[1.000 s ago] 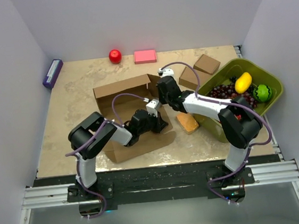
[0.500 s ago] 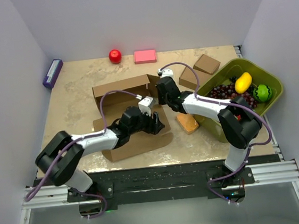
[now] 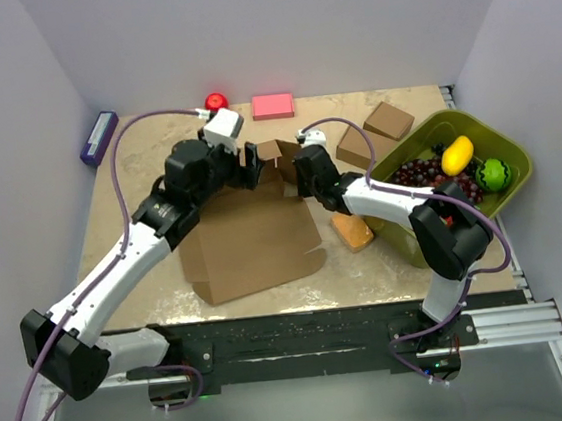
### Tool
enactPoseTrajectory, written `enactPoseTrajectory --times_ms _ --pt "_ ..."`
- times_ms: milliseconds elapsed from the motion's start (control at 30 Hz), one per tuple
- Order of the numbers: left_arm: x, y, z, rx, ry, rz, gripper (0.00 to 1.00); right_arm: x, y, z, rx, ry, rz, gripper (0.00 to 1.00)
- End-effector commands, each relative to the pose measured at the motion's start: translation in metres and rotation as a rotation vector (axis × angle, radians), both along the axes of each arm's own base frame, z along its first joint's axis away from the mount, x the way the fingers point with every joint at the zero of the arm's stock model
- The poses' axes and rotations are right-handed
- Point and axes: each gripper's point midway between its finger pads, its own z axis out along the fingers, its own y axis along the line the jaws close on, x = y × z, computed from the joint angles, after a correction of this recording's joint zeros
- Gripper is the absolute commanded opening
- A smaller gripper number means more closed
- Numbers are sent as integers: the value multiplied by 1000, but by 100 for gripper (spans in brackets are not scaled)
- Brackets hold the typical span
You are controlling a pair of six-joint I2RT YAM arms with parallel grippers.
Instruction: Fold the paper box
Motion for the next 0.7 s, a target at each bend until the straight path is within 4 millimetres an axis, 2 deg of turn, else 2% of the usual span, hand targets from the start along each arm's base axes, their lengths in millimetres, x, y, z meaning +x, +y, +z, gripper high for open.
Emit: enactPoseTrajectory --times_ms 0,67,100,167,200,267,300,333,400,467,667 --pt "27 30 5 232 -43 116 75 -7 1 -1 19 12 14 6" --pt "46 36 6 292 -89 162 75 -6 2 0 23 11 16 6" --pt "56 38 -4 327 -83 181 75 -6 2 1 23 10 18 6" --pt "71 47 -7 365 -93 224 75 -6 4 2 24 9 22 6" --pt "81 54 -19 388 -71 248 75 -6 3 2 24 9 21 7" --pt "93 62 -28 375 -66 287 75 -6 3 2 24 9 22 7" --pt "101 71 -41 377 -41 307 75 -7 4 1 25 12 26 7" --pt "106 71 -43 348 -40 314 74 -6 4 1 25 12 24 7" --pt "112 79 -52 335 -24 331 73 -6 5 1 27 13 26 7" --pt "115 76 -51 296 -38 310 73 -6 5 0 23 13 27 7" --pt "114 74 -70 288 0 276 71 -5 6 4 30 11 25 10"
